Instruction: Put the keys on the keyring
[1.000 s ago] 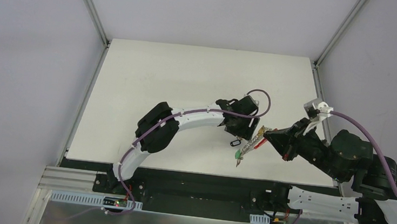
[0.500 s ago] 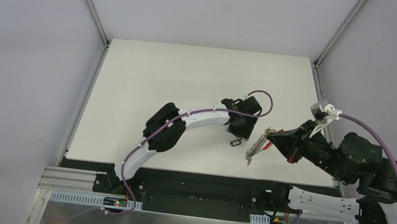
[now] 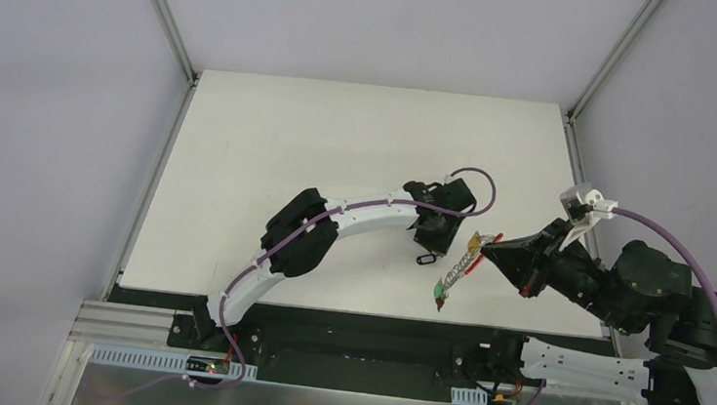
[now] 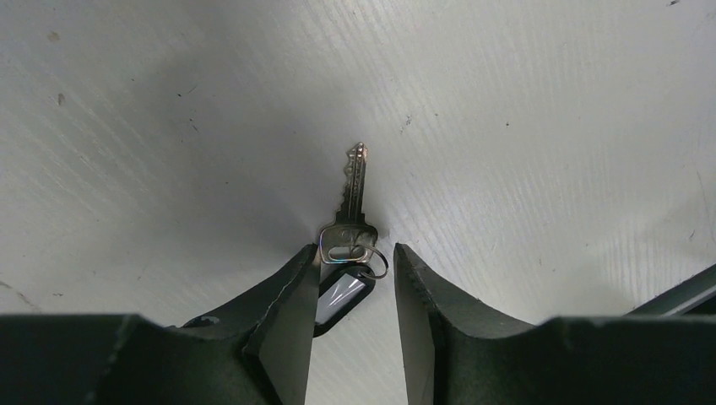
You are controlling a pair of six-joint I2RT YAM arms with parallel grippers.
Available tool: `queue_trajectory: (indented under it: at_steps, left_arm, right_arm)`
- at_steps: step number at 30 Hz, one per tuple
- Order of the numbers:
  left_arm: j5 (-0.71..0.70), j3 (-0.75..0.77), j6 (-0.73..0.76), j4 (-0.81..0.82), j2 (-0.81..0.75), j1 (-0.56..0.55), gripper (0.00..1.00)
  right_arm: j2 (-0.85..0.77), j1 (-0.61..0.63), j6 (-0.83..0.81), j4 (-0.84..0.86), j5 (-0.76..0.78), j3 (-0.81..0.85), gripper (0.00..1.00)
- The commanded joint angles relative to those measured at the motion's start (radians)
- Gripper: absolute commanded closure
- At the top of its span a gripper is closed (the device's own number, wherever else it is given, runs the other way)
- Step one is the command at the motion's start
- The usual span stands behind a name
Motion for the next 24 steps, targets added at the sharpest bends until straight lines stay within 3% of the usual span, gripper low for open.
queue_trajectory:
  at_steps: [1, 19, 24]
  left_arm:
    - [-0.033, 0.02, 0.012, -0.039, 0.007, -0.011, 0.64]
    - [-0.036, -0.027, 0.034, -0.037, -0.033, -0.012, 1.0]
    - [-0.061, -0.047, 0.043, -0.037, -0.056, -0.012, 1.0]
  right_arm:
    - [-0.012, 0.005, -0.002, 0.036, -0.009, 0.001, 1.0]
    - [0.003, 0.006, 0.006, 0.047, -0.017, 0.001, 1.0]
    - [0.007, 0.005, 0.002, 0.051, -0.019, 0.0, 1.0]
